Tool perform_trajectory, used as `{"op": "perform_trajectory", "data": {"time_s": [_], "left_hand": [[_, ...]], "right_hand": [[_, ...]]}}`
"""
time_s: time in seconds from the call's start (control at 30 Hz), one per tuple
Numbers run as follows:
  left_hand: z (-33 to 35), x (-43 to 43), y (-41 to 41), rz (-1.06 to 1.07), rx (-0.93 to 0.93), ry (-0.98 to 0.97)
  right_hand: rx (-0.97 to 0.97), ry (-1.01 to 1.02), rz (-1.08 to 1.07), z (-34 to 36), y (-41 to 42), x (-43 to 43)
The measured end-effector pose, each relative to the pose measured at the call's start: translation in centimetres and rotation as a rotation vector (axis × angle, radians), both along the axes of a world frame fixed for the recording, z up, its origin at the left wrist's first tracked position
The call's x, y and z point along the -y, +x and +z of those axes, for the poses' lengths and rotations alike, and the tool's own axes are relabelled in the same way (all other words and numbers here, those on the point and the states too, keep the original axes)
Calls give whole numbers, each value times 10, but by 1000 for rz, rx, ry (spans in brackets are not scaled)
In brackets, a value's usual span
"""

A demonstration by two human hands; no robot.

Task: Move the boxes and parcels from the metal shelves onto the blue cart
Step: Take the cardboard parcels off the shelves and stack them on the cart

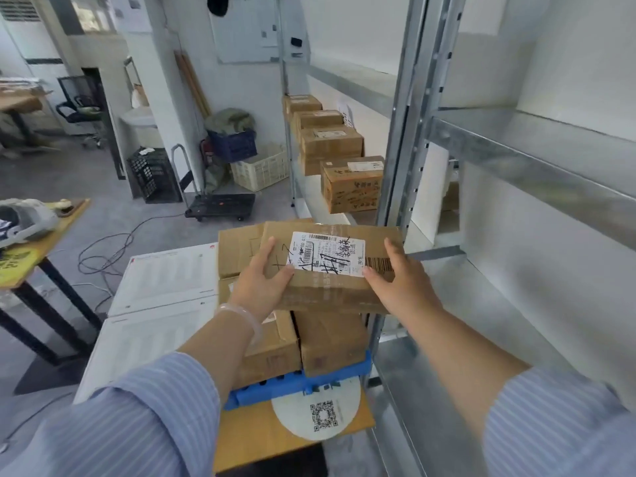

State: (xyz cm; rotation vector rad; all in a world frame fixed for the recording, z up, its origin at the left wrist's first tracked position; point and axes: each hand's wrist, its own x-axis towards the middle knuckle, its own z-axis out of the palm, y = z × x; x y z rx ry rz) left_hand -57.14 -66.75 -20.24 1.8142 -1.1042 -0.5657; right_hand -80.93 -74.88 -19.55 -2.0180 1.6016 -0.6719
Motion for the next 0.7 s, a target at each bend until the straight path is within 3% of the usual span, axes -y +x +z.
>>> {"op": "perform_trajectory", "data": {"time_s": [0.43,0.7], "left_hand": [[-5,-57,251,286,-66,14],[-36,-58,351,341,-91,135]], "right_hand": [[151,82,327,1,274,3],[174,220,426,-30,371,8]]}}
